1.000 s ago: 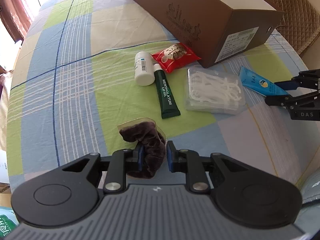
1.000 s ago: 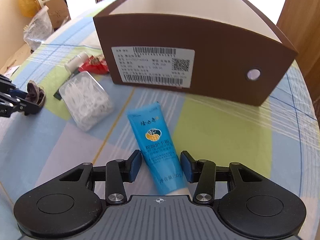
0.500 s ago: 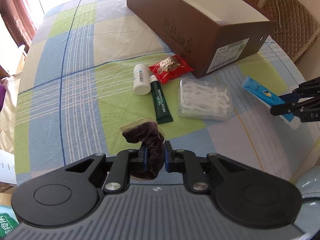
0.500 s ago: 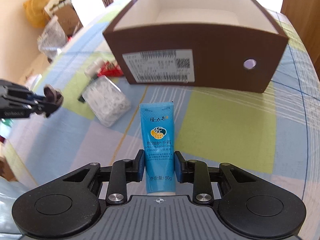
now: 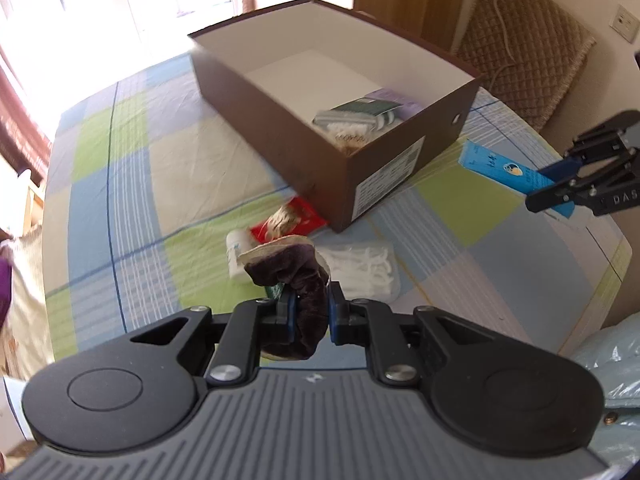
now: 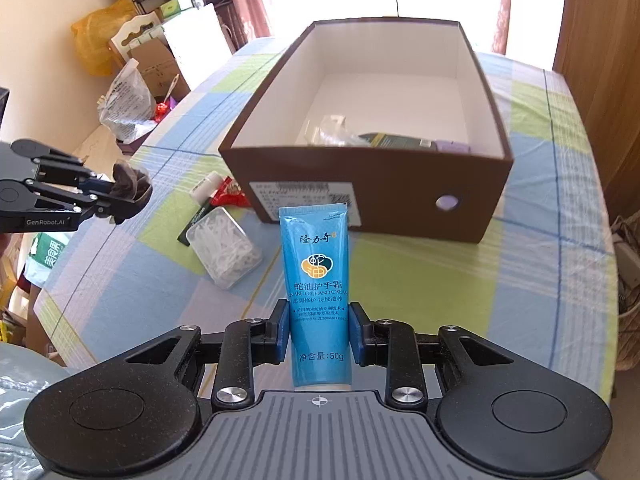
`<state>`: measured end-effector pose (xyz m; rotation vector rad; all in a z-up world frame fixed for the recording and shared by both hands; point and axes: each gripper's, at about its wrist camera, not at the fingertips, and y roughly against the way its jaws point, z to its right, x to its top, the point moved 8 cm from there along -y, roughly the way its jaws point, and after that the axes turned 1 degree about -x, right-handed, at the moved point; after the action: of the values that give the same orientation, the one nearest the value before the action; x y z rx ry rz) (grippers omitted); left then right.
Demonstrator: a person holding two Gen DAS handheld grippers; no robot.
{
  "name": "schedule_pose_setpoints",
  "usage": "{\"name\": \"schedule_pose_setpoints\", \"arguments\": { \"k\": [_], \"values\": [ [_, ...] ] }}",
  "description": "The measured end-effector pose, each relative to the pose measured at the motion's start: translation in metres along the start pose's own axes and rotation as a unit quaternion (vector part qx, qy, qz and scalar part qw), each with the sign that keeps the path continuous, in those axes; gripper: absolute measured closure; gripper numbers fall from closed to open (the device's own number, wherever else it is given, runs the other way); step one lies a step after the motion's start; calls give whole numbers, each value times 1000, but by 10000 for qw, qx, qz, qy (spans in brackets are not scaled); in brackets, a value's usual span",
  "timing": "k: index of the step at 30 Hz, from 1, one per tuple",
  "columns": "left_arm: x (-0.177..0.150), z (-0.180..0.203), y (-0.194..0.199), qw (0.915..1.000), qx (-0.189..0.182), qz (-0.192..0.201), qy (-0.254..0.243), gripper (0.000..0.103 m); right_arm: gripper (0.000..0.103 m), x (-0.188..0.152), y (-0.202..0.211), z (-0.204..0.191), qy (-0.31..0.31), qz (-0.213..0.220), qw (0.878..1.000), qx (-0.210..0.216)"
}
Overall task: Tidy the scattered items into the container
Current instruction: 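Carry the scrunchie and blue tube over the brown box with both grippers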
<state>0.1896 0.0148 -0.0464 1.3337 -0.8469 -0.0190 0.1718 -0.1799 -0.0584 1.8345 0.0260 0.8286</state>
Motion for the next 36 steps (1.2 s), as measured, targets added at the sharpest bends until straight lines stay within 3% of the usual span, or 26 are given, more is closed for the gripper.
{"name": "schedule_pose_setpoints", "arguments": {
  "k": [16, 25, 36],
  "values": [
    [79, 29, -5, 9941, -27, 340, -1031, 91, 71, 62, 33, 25, 214, 514, 9984, 107],
    [122, 29, -19, 9906, 7, 445, -1294, 91, 71, 103, 29, 43, 377, 658, 9971, -6],
    [159, 23, -47, 9889, -23, 417, -1423, 91, 71, 135, 6, 58, 500, 537, 9973, -87]
  ]
}}
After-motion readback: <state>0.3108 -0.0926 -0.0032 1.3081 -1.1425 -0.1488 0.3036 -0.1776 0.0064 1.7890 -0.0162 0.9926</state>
